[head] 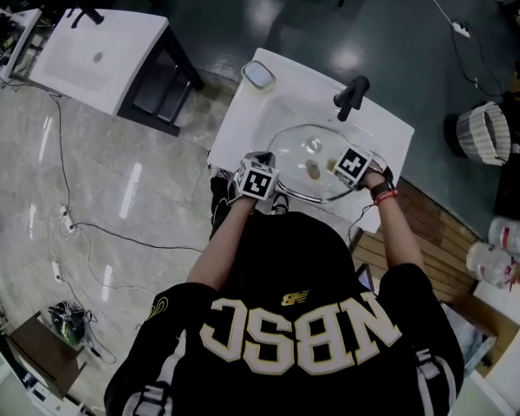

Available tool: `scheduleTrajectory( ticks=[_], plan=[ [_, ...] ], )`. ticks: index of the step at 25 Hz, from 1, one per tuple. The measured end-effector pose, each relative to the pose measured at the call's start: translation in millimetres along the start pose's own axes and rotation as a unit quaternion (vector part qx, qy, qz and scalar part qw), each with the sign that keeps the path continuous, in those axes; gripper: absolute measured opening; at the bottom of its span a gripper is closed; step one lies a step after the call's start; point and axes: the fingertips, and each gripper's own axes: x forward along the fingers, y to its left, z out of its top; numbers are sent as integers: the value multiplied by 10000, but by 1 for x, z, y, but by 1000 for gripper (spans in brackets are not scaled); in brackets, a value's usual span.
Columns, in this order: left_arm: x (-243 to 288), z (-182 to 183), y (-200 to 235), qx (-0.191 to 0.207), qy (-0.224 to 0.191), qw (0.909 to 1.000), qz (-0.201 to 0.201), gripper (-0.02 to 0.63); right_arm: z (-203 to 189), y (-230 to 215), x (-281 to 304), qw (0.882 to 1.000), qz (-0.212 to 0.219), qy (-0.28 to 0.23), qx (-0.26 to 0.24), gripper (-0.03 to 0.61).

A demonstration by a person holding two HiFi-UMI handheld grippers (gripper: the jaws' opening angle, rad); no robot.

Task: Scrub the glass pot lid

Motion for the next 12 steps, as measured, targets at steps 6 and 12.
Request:
scheduleTrajectory(
  ticks=[6, 12],
  plan=[
    [1, 0, 0, -4, 12, 10000, -16, 14, 5, 28, -10, 9993, 258, 65, -257, 71],
    [1, -1, 0, 16, 47, 10000, -4, 13, 38, 67, -12, 9953, 781, -500, -263, 72]
  ],
)
